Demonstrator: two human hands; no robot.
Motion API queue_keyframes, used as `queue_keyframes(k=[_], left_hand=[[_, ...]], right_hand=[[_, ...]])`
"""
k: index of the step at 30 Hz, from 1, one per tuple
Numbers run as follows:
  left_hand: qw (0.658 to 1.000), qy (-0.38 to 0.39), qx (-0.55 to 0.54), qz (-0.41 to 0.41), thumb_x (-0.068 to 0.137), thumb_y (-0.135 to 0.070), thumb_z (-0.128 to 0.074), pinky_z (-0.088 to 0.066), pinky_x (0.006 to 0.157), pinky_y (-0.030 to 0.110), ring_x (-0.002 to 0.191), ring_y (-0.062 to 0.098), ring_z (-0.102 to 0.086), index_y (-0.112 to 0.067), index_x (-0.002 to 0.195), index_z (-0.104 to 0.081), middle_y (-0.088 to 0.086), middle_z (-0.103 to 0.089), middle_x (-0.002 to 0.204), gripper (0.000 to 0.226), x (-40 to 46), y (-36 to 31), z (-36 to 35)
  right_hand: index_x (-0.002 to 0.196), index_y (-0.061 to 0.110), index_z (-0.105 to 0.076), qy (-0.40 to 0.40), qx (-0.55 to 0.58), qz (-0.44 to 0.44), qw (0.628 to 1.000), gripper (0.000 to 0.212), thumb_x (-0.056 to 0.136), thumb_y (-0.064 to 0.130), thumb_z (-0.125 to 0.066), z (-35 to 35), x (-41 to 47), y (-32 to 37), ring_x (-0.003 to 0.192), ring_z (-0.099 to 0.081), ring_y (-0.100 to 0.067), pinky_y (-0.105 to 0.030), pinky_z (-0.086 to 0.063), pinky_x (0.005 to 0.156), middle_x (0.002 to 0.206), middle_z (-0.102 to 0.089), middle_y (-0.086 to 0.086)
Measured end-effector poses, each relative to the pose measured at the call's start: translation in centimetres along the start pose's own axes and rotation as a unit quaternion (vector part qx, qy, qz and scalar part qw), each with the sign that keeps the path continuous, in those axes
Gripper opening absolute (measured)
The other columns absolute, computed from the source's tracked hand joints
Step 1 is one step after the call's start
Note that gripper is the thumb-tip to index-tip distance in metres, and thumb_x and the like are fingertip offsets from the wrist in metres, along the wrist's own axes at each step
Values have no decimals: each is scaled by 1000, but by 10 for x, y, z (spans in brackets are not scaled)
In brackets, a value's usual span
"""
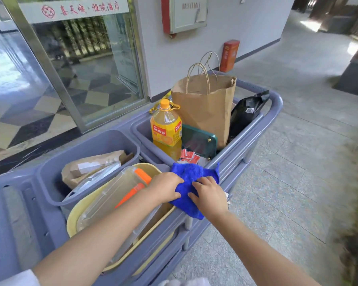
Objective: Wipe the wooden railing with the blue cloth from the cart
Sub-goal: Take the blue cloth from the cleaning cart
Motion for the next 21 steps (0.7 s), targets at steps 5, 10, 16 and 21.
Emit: queue_keyframes(k=[5,10,16,21], left_hand=[[999,-44,17,-5,85,-23,-55,-47,88,38,114,25,-55,-23,119,-56,2,-61,124,34,-7,-9,4],[994,-93,-3,-60,85,-30,-57,-48,84,37,110,23,-57,-23,113,-60,1,-64,119,30,-6,-41,35],[980,-157,-5,-119,83,-33,-57,-48,75,33,102,20,-59,-24,103,-62,-3,-67,108,22,-7,-73,75],[961,-166,-9,-222,81,-35,-58,-46,84,34,110,21,-56,-28,108,-60,-3,-65,115,29,5,-166,116]], right_hand=[[105,17,-63,-47,100,-2,994,23,85,27,-56,4,-12,-2,105,-46,-20,-33,-48,71,104,-62,2],[106,19,-65,-83,162,-59,982,25,82,22,-60,30,-22,-41,105,-51,-21,-33,-46,77,104,-65,0],[102,17,-67,-99,170,-61,979,23,81,22,-63,68,-25,-60,104,-54,-24,-37,-48,84,102,-67,-3],[103,15,-69,-150,155,-147,965,25,78,22,-67,136,-72,-127,103,-58,-25,-40,-47,89,104,-68,-6]])
Point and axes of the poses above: each hand's wrist, its own x-axis towards the middle knuckle, its own z-axis out of the back of the hand, y = z × x, the point moved 10 cm from there along x, towards the middle knuckle
